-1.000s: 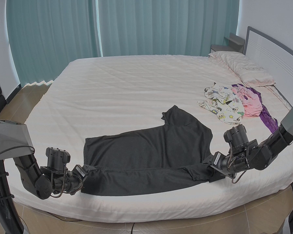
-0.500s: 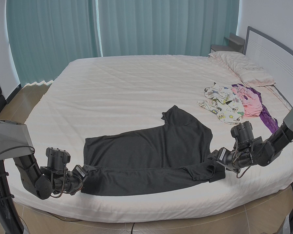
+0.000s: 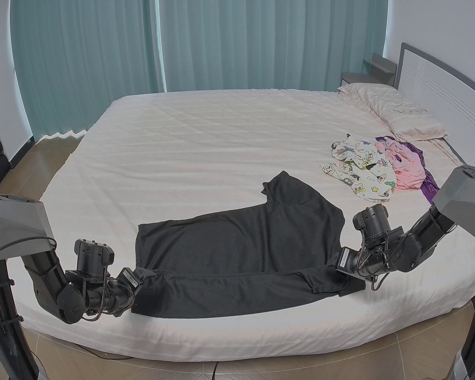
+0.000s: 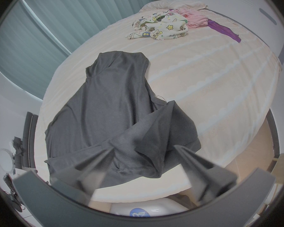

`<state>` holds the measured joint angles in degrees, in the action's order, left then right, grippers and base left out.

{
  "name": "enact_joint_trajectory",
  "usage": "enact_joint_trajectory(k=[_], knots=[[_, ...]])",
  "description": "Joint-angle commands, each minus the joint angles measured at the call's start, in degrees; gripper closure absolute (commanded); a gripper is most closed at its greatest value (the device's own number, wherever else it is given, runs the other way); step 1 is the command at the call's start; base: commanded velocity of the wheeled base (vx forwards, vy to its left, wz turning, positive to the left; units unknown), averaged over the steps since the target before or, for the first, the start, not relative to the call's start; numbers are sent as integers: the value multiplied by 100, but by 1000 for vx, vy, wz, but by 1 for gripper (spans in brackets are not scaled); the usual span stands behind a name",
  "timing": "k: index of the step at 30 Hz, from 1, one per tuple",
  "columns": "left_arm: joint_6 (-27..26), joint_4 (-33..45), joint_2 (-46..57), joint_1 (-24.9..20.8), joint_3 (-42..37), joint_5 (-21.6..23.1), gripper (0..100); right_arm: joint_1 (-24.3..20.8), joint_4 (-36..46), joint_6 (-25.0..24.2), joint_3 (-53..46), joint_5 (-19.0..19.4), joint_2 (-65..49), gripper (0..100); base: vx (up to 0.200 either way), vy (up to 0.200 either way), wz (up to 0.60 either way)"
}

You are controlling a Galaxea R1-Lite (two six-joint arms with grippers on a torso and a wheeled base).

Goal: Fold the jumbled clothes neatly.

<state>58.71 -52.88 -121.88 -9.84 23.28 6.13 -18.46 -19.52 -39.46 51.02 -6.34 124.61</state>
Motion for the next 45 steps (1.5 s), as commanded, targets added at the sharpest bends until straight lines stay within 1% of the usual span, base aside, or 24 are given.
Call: enact_joint_trajectory(k=[1,3,6,13,20,21,28,33,37,45], knots=[[0,-3,-11,-1,-8,2,0,9,1,79,-66,-60,151,100,0,0,0],[9,-3,-2,-1,-8,2,0,9,1,79,-83,-69,134,100,0,0,0],[9,-3,-11,-1,-8,2,0,70,44,88,-215,-201,-25,100,0,0,0],[0,-3,-11,-9,-8,2,0,255,27,44,-707,-201,-332,100,0,0,0],[0,-3,-11,-18,-8,2,0,343,-184,-44,-1068,-166,-280,100,0,0,0],[9,-3,-11,-18,-8,2,0,352,-254,-44,-1147,-183,-280,0,0,0,0],[9,-3,-11,-18,-8,-7,0,360,-333,-27,-1481,-210,-394,0,0,0,0],[9,-3,-11,-18,-8,-7,0,352,-553,-27,-1525,-201,-763,0,0,0,0],[9,-3,-11,-18,-8,-7,0,237,-553,0,-1287,-140,-1150,0,0,0,0],[9,-3,-11,-18,-8,-7,0,97,-500,9,-980,-131,-1123,0,0,0,0]])
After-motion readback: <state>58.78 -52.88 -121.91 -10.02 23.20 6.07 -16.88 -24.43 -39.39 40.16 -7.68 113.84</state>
